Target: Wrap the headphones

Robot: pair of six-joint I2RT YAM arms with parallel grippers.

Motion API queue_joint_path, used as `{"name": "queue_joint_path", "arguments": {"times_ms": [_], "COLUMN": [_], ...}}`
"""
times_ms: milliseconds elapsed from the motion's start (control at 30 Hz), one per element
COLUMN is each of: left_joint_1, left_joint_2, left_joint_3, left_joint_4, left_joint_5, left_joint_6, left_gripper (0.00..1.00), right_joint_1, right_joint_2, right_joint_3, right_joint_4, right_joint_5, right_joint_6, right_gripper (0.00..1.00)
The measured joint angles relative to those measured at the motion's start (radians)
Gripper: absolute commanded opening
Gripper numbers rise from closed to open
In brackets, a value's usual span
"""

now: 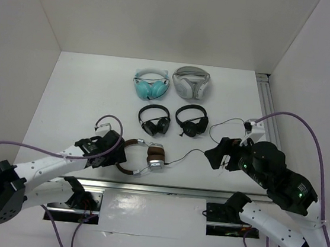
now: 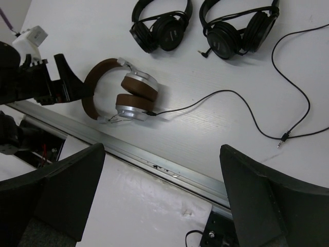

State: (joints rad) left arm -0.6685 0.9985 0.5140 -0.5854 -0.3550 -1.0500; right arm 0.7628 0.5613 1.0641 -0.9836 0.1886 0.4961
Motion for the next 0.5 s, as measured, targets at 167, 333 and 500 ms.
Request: {"name": "queue_joint_path", "arguments": {"times_ms": [167,333,500], "left_joint_1": [0.0,-0.001,-0.001], "left_joint_2": [0.124,0.157,0.187], "left_joint_3": [-0.002,0.006,0.01], "left_joint_4": [0.044,0.068,0.121], "left_joint_5": [-0.007,-0.028,-0.03], "left_joint_6": [-0.003,-0.015,-0.036], "left_gripper": [0.98,0.56,0.36], "right_joint_1": [0.0,0.0,0.0], "right_joint_2": [0.0,-0.006,-0.033], "right_joint_3": [-0.011,-0.011,-0.011], "right_joint_4": [0.004,0.004,0.005], "right_joint_5": [-0.021,-0.032,-0.043], "right_joint_6": [0.0,0.0,0.0], "right_gripper": [1.0,1.0,1.0]}}
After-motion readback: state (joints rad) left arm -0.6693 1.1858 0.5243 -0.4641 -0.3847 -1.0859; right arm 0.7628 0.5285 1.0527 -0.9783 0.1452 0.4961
